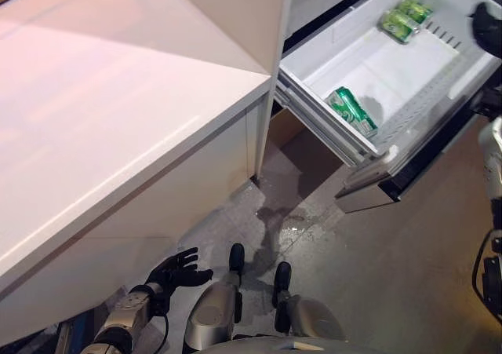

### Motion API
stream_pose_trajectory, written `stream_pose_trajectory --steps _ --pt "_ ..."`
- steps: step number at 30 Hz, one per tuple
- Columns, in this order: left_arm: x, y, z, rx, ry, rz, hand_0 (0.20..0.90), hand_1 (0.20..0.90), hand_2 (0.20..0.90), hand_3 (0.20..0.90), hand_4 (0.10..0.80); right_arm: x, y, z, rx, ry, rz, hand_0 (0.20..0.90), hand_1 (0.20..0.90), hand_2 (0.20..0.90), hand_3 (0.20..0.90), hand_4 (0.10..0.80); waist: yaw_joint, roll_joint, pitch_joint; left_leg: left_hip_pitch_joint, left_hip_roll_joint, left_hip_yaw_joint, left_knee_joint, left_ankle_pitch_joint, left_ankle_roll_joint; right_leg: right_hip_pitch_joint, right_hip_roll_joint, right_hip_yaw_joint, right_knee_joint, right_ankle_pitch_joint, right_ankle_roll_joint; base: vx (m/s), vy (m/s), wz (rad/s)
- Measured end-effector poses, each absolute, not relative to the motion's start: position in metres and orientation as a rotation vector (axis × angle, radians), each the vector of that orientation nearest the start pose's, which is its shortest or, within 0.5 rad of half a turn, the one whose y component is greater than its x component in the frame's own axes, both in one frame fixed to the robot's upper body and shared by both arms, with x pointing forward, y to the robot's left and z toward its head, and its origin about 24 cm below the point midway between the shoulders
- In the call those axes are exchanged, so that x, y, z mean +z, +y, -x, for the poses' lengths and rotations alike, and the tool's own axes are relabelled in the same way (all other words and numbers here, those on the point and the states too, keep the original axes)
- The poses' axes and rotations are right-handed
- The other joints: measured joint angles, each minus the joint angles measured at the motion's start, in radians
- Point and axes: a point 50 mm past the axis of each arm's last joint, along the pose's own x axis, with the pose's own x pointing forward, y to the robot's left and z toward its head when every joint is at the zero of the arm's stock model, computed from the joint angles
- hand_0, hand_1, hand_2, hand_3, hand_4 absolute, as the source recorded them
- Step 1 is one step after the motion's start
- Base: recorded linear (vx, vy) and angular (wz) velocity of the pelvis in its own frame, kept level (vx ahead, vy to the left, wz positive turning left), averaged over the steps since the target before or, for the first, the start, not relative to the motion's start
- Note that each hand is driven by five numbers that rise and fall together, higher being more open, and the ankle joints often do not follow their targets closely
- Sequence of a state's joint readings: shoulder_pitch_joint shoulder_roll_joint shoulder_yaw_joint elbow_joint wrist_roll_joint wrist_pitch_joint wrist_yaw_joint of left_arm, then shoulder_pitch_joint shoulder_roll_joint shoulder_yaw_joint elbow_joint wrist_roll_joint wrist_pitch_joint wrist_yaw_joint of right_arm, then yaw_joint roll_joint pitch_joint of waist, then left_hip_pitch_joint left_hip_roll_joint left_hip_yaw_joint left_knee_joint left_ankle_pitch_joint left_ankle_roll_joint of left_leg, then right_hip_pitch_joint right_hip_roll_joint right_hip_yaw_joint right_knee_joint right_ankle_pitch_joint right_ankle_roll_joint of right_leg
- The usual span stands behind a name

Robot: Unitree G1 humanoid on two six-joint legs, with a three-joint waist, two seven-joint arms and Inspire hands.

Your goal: Put drinks into fridge and close the fridge

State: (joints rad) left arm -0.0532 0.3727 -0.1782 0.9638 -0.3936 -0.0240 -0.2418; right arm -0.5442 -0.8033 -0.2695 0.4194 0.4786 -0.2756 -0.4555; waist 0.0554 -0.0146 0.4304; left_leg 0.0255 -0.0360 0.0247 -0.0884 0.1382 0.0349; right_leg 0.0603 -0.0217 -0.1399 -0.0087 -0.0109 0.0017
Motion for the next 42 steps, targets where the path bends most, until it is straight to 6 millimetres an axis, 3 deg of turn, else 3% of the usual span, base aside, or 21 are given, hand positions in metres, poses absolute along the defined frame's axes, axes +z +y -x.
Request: stream_pose_trajectory --steps 2,5,8,10,14,18,22,24,27,31,42 --pt "-0.123 0.248 -0.159 -0.025 0.907 0.046 0.9 0.9 0.9 0.9 0.8 0.202 -0.383 -0.28 -0.833 -0.554 -0.181 0.9 0.9 0.9 0.9 0.8 -0.038 0.002 -0.002 0.011 0.001 0.006 0.0 -0.008 -0.007 0.003 0.0 0.016 0.007 -0.001 0.001 0.07 -0.007 -0.22" --pt "-0.13 0.242 -0.152 -0.021 0.941 0.066 0.9 0.9 0.9 0.9 0.8 0.151 -0.388 -0.274 -0.875 -0.408 -0.367 0.9 0.9 0.9 0.9 0.8 -0.079 0.019 -0.012 0.014 0.002 0.016 0.001 -0.01 -0.007 0.0 0.0 0.022 0.011 -0.001 0.001 0.01 -0.012 -0.14" --pt "-0.132 0.236 -0.151 -0.028 0.944 0.08 0.9 0.9 0.9 0.9 0.8 0.123 -0.381 -0.277 -0.886 -0.328 -0.48 0.9 0.9 0.9 0.9 0.8 -0.087 0.037 -0.021 -0.017 0.004 0.025 0.064 -0.036 0.001 -0.025 -0.001 0.042 0.043 -0.006 0.001 -0.05 -0.009 -0.17" --pt "-0.131 0.232 -0.157 -0.037 0.93 0.085 0.9 0.9 0.9 0.9 0.8 0.117 -0.372 -0.283 -0.846 -0.298 -0.483 0.9 0.9 0.9 0.9 0.8 -0.087 0.055 -0.021 -0.063 0.004 0.023 0.124 -0.054 0.0 -0.067 -0.005 0.045 0.097 -0.023 -0.002 -0.057 -0.004 -0.07" --pt "-0.126 0.227 -0.171 -0.064 0.887 0.068 0.9 0.9 0.9 0.9 0.8 0.119 -0.355 -0.301 -0.735 -0.275 -0.45 0.9 0.9 0.9 0.9 0.8 -0.055 0.065 -0.011 -0.151 -0.01 0.018 0.269 -0.104 0.005 -0.196 -0.038 0.041 0.326 -0.121 -0.009 -0.084 0.01 0.12" --pt "-0.118 0.219 -0.186 -0.076 0.826 0.095 0.9 0.9 0.9 0.9 0.8 0.148 -0.338 -0.323 -0.58 -0.36 -0.465 0.9 0.9 0.9 0.9 0.8 -0.024 0.08 0.049 -0.256 -0.04 0.01 0.402 -0.144 0.008 -0.312 -0.075 0.033 0.511 -0.194 -0.021 -0.078 0.036 0.18" --pt "-0.106 0.212 -0.208 -0.093 0.751 0.115 0.9 0.9 0.9 0.9 0.8 0.163 -0.329 -0.332 -0.501 -0.409 -0.51 0.9 0.9 0.9 0.9 0.8 -0.004 0.088 0.1 -0.351 -0.053 -0.009 0.469 -0.146 0.008 -0.403 -0.091 0.025 0.585 -0.201 -0.023 -0.077 0.03 0.16" --pt "-0.106 0.21 -0.208 -0.094 0.75 0.125 0.9 0.9 0.9 0.9 0.8 0.162 -0.323 -0.335 -0.468 -0.396 -0.503 0.9 0.9 0.9 0.9 0.8 -0.002 0.09 0.104 -0.375 -0.055 -0.017 0.487 -0.146 0.008 -0.419 -0.087 0.021 0.602 -0.2 -0.023 -0.105 0.044 0.01" --pt "-0.101 0.205 -0.217 -0.1 0.719 0.119 0.9 0.9 0.9 0.9 0.8 0.178 -0.321 -0.341 -0.423 -0.432 -0.489 0.9 0.9 0.9 0.9 0.8 -0.008 0.094 0.114 -0.427 -0.064 -0.035 0.521 -0.145 0.009 -0.466 -0.091 0.017 0.632 -0.198 -0.027 -0.023 0.031 0.07" --pt "-0.1 0.203 -0.219 -0.099 0.705 0.127 0.9 0.9 0.9 0.9 0.8 0.19 -0.314 -0.349 -0.376 -0.427 -0.446 0.9 0.9 0.9 0.9 0.8 -0.005 0.096 0.117 -0.454 -0.074 -0.059 0.521 -0.138 0.006 -0.483 -0.092 0.002 0.64 -0.2 -0.025 0.041 0.02 0.11" --pt "-0.099 0.203 -0.219 -0.097 0.695 0.142 0.9 0.9 0.9 0.9 0.8 0.21 -0.273 -0.374 -0.191 -0.394 -0.359 0.9 0.9 0.9 0.9 0.8 0.05 0.097 0.117 -0.44 -0.087 -0.141 0.5 -0.111 -0.032 -0.462 -0.108 -0.069 0.654 -0.22 -0.057 0.055 0.031 0.17"
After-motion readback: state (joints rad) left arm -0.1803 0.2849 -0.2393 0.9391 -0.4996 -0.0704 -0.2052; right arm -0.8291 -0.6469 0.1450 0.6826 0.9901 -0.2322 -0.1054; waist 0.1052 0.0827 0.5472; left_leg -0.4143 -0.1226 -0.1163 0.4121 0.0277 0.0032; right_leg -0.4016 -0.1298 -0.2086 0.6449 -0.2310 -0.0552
